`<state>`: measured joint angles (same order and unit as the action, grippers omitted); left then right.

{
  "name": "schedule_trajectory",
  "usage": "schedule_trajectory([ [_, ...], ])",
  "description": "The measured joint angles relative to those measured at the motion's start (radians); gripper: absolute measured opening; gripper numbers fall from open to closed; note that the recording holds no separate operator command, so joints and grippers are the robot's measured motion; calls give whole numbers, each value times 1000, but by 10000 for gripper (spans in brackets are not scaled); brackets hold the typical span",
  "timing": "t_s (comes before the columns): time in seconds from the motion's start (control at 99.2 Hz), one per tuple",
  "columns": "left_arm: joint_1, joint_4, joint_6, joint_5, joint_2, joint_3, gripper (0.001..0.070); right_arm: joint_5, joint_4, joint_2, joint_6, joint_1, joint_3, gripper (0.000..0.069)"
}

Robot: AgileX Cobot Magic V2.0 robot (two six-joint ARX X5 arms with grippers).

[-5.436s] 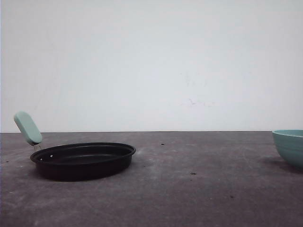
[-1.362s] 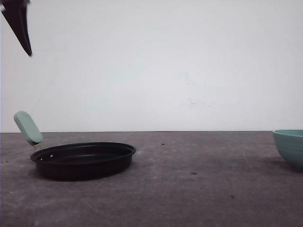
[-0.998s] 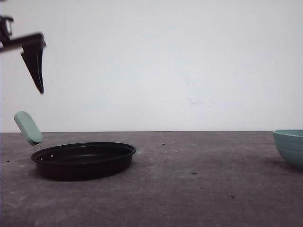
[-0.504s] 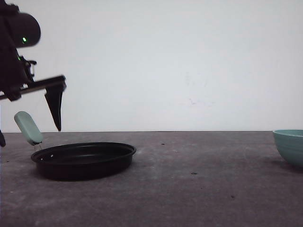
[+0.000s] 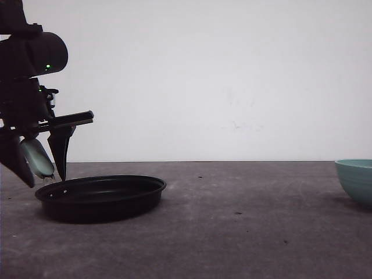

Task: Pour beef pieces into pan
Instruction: 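Lower the left gripper onto the pale green pan handle and grasp it, then lift the black pan off the table with the left gripper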

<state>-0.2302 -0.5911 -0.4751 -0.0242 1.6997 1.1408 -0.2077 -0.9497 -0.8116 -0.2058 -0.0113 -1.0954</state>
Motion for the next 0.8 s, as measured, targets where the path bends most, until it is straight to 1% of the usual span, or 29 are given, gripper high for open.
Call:
schedule_trajectory([
  [0.131, -16, 11, -1, 2, 0, 0, 201, 0, 0, 0, 0, 0, 0, 592],
  [0.212, -25, 16, -5, 1, 0, 0, 145, 0, 0, 0, 0, 0, 0, 592],
  [0.323, -34, 28, -12, -21, -14, 8, 81, 1, 0, 0, 0, 0, 0, 592],
  [0.434, -37, 27, -15, -22, -17, 10, 78, 7, 0, 0, 2, 0, 0, 592],
  [0.666, -38, 26, -14, -24, -43, 6, 76, 119, -1, -2, 42, 0, 0, 592],
  [0.797, -35, 32, -7, -8, -97, -3, 71, 132, -1, -19, 69, 0, 0, 592],
])
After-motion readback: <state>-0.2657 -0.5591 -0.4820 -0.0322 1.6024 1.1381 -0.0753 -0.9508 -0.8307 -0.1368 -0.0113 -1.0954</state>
